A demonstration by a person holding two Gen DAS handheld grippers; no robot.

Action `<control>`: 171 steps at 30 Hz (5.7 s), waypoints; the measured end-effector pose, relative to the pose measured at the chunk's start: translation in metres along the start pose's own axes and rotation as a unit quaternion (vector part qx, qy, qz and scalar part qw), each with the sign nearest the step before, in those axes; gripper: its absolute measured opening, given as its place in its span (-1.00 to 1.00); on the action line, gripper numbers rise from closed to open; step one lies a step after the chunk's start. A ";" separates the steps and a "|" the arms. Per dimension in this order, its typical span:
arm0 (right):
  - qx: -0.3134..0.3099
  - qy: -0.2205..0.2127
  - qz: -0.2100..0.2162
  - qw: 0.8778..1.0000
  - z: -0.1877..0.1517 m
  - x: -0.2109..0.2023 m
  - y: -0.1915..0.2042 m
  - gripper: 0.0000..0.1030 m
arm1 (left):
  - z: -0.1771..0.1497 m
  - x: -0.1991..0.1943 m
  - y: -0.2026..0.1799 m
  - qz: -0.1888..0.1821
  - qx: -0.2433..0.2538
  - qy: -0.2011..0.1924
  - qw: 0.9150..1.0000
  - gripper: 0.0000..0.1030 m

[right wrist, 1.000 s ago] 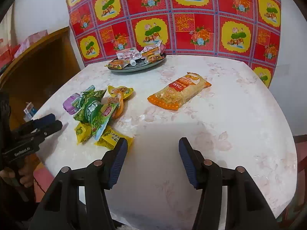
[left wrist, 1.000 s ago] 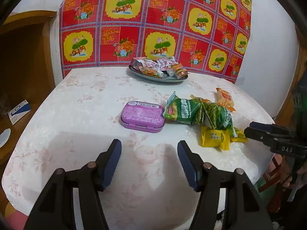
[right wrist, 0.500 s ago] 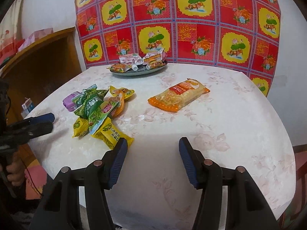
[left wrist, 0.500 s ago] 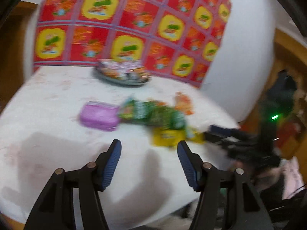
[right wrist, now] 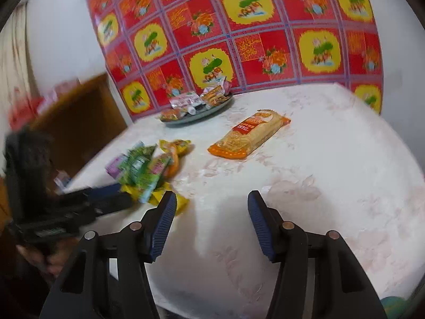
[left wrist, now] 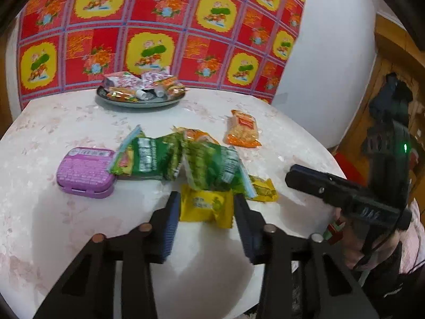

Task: Organize snacks
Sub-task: 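Grasp a yellow square packet with the left gripper while the right grasps another yellow packet, then carry both yellow packets over the plate, lower them and open both grippers, then withdraw both open grippers from the plate back toward the snack pile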

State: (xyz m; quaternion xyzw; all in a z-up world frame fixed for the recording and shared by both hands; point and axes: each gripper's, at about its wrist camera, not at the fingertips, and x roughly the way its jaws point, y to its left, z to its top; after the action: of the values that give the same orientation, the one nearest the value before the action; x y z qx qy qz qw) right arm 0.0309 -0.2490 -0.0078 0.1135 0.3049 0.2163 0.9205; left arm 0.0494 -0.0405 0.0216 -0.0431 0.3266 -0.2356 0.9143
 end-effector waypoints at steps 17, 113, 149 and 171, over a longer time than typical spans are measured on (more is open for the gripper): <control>-0.155 0.012 0.016 0.988 -0.009 0.030 0.064 -0.23 | -0.015 -0.021 0.026 0.048 -0.026 -0.032 0.998 -0.34; -0.232 -0.005 -0.077 0.970 0.174 0.086 0.062 -0.47 | 0.158 0.013 0.101 0.131 0.010 0.007 0.991 -0.38; -0.124 0.090 0.007 0.988 0.196 0.202 0.000 0.13 | 0.165 0.079 0.163 0.085 -0.075 -0.004 0.994 0.26; -0.129 0.081 -0.016 0.988 0.207 0.162 0.016 0.15 | 0.164 0.056 0.127 0.107 -0.032 0.010 0.994 0.27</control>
State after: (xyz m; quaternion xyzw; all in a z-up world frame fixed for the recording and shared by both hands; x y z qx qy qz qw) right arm 0.2690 -0.1754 0.0777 -0.0290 0.3499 0.2473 0.9031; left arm 0.2396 0.0340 0.0883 -0.0350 0.3456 -0.1264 0.9292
